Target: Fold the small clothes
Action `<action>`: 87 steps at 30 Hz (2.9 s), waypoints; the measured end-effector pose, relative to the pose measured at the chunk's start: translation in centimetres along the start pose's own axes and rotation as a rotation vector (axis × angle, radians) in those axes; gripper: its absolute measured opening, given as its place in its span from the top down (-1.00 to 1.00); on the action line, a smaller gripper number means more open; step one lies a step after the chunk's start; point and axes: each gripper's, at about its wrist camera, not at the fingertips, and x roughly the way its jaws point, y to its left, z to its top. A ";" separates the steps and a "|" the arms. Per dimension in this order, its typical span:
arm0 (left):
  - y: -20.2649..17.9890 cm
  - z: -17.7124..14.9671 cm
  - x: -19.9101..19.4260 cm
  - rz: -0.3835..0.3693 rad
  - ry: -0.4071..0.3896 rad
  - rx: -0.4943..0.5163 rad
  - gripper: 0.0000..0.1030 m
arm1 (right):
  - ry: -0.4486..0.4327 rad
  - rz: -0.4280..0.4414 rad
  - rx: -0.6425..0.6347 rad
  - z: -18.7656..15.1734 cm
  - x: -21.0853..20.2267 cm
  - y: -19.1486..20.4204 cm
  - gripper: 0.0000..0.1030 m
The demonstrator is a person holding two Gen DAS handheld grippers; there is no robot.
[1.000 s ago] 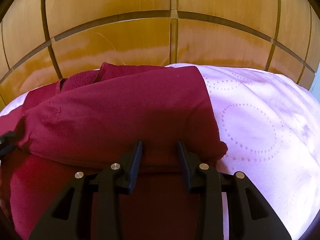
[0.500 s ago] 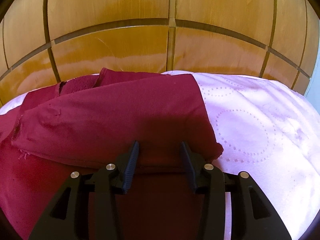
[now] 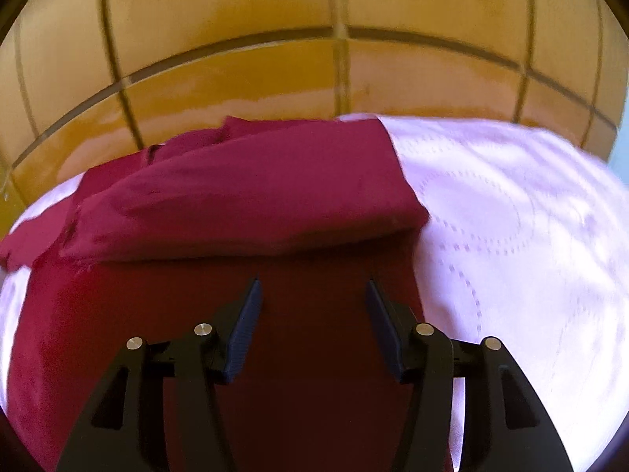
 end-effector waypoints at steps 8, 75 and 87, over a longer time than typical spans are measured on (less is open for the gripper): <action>0.0 2.0 2.6 0.015 0.018 -0.026 0.61 | 0.015 -0.022 -0.015 -0.2 0.7 0.3 -0.10; -22.3 -27.3 -5.8 -0.271 0.144 0.700 -0.26 | -0.014 0.051 0.052 -0.7 0.7 -0.8 -0.12; -16.1 -22.1 -0.7 -0.024 0.157 0.460 -0.22 | -0.067 0.240 -0.002 1.9 -1.8 1.9 -0.12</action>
